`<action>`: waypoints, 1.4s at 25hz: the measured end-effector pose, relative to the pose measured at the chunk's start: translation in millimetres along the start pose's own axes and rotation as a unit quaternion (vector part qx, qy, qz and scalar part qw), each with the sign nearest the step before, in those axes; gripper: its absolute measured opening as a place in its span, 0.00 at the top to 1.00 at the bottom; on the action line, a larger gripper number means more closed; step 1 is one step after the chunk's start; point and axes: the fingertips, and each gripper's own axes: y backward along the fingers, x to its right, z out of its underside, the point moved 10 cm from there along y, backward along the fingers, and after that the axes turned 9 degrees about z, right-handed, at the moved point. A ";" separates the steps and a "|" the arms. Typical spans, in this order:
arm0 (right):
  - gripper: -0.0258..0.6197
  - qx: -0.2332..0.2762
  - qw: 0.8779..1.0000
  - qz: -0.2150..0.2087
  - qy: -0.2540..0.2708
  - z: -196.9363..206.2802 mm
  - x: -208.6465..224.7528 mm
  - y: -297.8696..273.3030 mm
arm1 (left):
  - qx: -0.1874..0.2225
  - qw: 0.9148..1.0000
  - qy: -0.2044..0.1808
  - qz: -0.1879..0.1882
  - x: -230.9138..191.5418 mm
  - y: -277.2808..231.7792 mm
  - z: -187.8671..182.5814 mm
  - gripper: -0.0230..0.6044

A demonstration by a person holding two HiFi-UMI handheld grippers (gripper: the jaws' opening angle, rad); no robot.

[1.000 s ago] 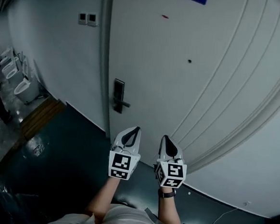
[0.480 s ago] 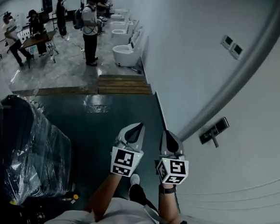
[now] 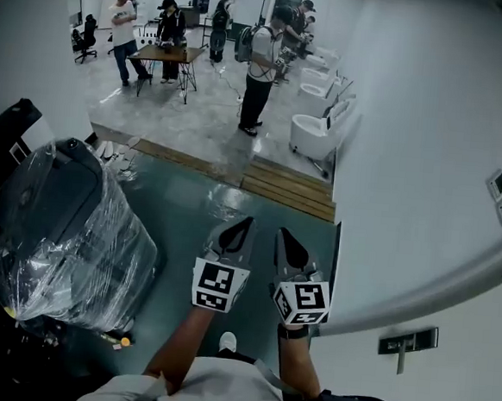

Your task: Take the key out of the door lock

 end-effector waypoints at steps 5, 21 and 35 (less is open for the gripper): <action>0.95 0.010 1.000 -0.028 -0.005 -6.0 43.1 -45.6 | 0.001 0.999 -0.012 -0.030 -11.5 -46.3 -7.9 0.96; 0.95 -0.009 0.995 0.096 -0.017 26.1 173.6 -52.4 | -0.021 0.995 -0.010 0.100 29.3 -204.5 10.5 0.96; 0.95 -0.015 0.879 0.475 0.026 4.0 348.4 87.7 | 0.001 0.876 0.025 0.482 244.7 -416.4 12.1 0.97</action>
